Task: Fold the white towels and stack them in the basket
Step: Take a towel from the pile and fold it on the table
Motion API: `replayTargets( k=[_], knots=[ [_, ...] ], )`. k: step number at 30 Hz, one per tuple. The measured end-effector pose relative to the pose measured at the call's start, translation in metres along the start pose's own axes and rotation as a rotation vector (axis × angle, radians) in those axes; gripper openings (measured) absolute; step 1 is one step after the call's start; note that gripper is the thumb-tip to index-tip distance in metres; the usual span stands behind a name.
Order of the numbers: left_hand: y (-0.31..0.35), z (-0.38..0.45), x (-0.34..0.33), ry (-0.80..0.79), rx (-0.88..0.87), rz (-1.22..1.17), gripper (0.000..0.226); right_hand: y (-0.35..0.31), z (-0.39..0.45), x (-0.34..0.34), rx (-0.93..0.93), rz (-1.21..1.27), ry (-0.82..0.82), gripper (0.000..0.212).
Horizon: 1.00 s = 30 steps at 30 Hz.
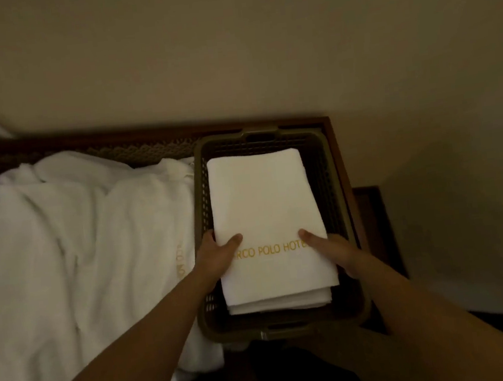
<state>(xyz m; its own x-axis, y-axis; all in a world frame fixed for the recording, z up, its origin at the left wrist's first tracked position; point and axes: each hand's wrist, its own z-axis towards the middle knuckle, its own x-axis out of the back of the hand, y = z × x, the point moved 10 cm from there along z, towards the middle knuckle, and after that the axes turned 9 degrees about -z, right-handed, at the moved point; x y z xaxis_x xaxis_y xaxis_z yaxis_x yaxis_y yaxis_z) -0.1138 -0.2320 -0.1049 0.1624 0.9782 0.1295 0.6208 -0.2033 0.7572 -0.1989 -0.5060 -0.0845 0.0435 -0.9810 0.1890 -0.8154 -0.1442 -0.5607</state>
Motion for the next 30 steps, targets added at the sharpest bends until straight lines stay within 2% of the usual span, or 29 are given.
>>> replayTargets(
  k=[2, 5, 9, 13, 16, 21, 25, 27, 30],
  knots=[
    [-0.017, -0.010, -0.005, 0.000, 0.016, 0.018, 0.075, 0.012, 0.000, 0.000, 0.030, 0.018, 0.024, 0.050],
    [-0.021, -0.022, -0.012, -0.020, -0.027, 0.021, 0.075, 0.008, -0.005, 0.004, 0.096, 0.002, 0.047, 0.046],
    [-0.015, -0.033, -0.002, 0.071, -0.124, 0.008, 0.060, 0.004, -0.016, 0.007, 0.185, 0.086, 0.039, 0.041],
    [-0.048, -0.040, -0.011, 0.005, -0.030, 0.052, 0.068, 0.039, -0.022, -0.002, 0.118, -0.063, 0.026, 0.038],
    [-0.055, -0.046, -0.013, 0.005, -0.016, 0.083, 0.062, 0.061, -0.017, -0.005, 0.119, -0.207, 0.156, 0.050],
    [-0.034, -0.055, -0.011, 0.028, -0.080, 0.109, 0.058, 0.053, -0.025, 0.004, 0.081, -0.357, 0.451, 0.062],
    [-0.005, -0.068, 0.004, 0.058, -0.226, 0.165, 0.047, -0.003, -0.050, -0.010, 0.301, -0.750, 0.748, 0.073],
    [0.006, -0.074, 0.021, 0.082, -0.278, 0.178, 0.050, -0.036, -0.057, -0.042, 0.510, -0.824, 0.738, 0.074],
    [0.018, -0.074, 0.059, 0.138, -0.302, 0.173, 0.047, -0.075, -0.056, -0.106, 0.713, -0.814, 0.583, 0.066]
  ],
)
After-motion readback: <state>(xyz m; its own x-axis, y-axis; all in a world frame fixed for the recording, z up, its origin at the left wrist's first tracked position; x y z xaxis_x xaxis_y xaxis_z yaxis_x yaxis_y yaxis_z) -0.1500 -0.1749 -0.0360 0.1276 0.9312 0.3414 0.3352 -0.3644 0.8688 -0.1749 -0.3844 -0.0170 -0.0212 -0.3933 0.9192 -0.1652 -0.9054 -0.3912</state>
